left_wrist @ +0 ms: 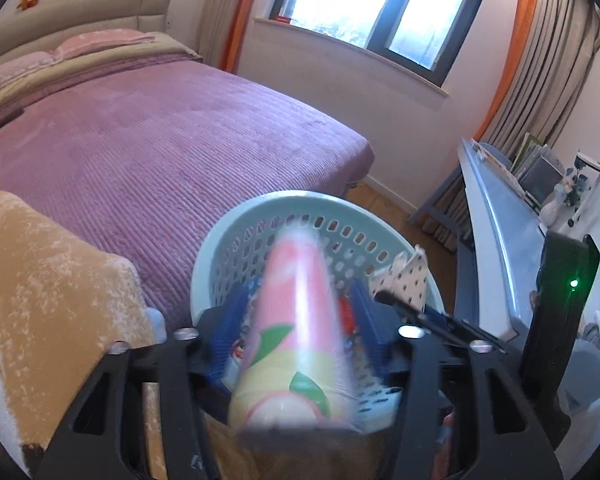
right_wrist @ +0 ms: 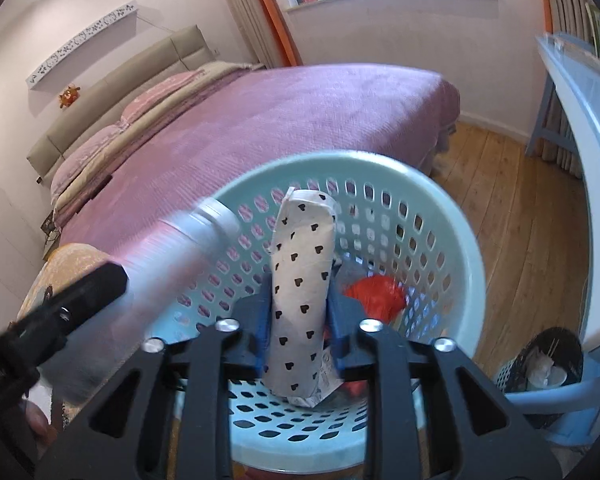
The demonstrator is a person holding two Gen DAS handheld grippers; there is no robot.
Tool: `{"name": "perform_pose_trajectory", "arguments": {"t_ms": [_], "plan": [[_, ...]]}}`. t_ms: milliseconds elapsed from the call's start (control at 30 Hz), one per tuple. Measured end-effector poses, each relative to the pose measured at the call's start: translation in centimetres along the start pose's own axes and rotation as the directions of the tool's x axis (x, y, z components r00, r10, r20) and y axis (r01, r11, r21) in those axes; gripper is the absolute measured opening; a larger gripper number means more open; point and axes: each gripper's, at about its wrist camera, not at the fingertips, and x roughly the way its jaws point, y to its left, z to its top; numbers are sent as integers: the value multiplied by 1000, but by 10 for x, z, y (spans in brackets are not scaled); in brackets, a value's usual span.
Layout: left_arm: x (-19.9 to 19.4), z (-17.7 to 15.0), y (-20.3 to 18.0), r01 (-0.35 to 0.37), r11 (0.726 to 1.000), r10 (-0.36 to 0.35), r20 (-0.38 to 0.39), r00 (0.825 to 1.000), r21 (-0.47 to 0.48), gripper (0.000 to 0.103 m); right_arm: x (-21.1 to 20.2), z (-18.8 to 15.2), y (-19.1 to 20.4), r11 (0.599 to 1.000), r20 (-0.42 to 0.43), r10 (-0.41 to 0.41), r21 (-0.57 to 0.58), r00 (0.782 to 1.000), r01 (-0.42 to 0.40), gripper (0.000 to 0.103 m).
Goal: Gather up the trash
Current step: 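Open both tools to drop the bottle and cup into the basket, then grasp the brown paper booklet with the left tool while the right tool grasps the teal packet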
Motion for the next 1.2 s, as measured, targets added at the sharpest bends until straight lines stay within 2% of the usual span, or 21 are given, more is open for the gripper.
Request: {"name": "perform_pose_trajectory", "arguments": {"t_ms": [33, 67, 267, 500, 567, 767, 900, 933, 967, 1000, 1100, 1167, 1200], "plan": [[-3, -1, 0, -24, 1000, 24, 15, 1000, 0, 72, 0, -1, -2, 1000, -1, 0, 12, 1000, 0, 58], [-9, -2, 1, -45, 999, 45, 33, 998, -2, 72, -2, -1, -5, 1000, 6, -7, 27, 1000, 6, 60], [-50, -5, 2, -35, 999, 35, 101, 994, -2, 72, -15, 3, -3, 999, 35, 4, 42, 999, -6, 60], [-103, -18, 10, -60, 998, 61, 181, 982, -8, 72, -27, -4, 32, 999, 38, 49, -18, 998, -49, 60], [-118, -21, 15, -86, 996, 87, 205, 975, -18, 72, -31, -7, 46, 997, 40, 67, -44, 997, -65, 60], [-170, -31, 50, -160, 980, 187, 291, 938, -116, 72, -40, -18, 89, 986, 25, 120, -123, 992, -116, 60], [-199, -41, 81, -223, 958, 270, 314, 910, -178, 72, -41, -30, 121, 971, -7, 158, -181, 987, -157, 60], [-205, -45, 90, -257, 948, 305, 312, 900, -186, 76, -41, -34, 131, 964, -24, 180, -194, 983, -182, 60], [-210, -48, 98, -294, 936, 343, 310, 887, -196, 80, -41, -37, 139, 957, -35, 196, -209, 980, -199, 60], [-216, -54, 110, -350, 911, 404, 302, 864, -219, 81, -42, -42, 149, 950, -43, 206, -232, 978, -210, 60], [-226, -60, 138, -414, 871, 479, 269, 836, -264, 81, -44, -54, 181, 924, -54, 219, -308, 974, -225, 61], [-235, -67, 155, -485, 823, 556, 244, 795, -294, 82, -45, -61, 200, 908, -68, 230, -344, 971, -239, 61], [-238, -70, 162, -534, 793, 601, 236, 764, -293, 84, -45, -65, 209, 899, -76, 233, -364, 970, -245, 62]]}}
